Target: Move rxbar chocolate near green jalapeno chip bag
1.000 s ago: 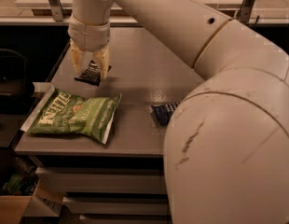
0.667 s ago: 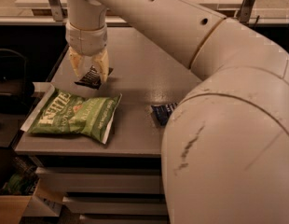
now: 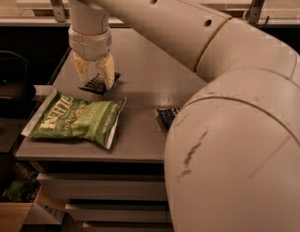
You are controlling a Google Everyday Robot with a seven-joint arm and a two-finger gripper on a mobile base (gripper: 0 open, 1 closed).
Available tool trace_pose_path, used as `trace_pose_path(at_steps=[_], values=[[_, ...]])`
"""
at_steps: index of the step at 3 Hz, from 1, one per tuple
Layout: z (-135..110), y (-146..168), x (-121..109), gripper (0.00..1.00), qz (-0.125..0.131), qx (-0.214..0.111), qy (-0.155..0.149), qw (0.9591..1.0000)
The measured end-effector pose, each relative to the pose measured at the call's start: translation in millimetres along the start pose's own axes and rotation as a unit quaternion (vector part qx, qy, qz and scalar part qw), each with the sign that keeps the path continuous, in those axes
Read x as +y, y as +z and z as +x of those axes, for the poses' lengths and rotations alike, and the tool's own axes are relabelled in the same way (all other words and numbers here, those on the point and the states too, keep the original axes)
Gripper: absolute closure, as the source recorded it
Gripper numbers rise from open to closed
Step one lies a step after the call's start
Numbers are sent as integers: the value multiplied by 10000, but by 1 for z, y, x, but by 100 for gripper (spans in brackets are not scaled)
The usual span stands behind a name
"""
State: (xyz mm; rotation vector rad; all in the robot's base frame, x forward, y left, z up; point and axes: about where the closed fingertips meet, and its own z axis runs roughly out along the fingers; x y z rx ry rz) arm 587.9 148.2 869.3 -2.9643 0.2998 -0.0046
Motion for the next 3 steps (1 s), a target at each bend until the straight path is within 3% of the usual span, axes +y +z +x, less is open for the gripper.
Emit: trace_pose_path(at_steps=[2, 3], values=[[1, 3, 3, 13, 37, -94, 176, 9998], [2, 5, 2, 0, 24, -115, 121, 9999]])
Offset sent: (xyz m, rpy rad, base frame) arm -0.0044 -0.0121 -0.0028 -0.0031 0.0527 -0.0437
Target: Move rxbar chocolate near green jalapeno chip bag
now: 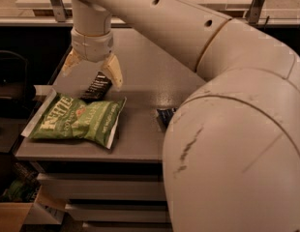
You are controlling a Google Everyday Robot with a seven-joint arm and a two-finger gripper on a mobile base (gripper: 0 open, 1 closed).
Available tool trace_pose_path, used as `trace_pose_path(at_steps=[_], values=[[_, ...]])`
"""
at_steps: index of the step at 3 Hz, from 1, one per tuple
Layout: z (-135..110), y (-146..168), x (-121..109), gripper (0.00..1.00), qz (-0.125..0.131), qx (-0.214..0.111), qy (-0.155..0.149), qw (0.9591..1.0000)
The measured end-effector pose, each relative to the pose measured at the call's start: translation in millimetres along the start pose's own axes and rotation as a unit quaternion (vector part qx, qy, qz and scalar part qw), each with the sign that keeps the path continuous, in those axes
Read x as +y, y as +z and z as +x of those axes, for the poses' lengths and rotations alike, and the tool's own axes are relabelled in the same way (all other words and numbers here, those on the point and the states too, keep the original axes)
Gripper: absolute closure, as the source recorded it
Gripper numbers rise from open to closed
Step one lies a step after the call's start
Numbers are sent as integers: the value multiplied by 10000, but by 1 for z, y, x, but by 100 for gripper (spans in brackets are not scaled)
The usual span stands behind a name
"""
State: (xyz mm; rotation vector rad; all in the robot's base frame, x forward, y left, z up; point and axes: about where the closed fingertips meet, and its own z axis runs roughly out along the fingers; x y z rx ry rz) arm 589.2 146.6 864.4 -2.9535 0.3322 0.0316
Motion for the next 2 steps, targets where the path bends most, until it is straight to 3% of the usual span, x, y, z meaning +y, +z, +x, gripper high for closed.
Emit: trace_pose_path(at_steps=[2], values=[[-1, 2, -4, 0, -2, -62, -147, 9999]])
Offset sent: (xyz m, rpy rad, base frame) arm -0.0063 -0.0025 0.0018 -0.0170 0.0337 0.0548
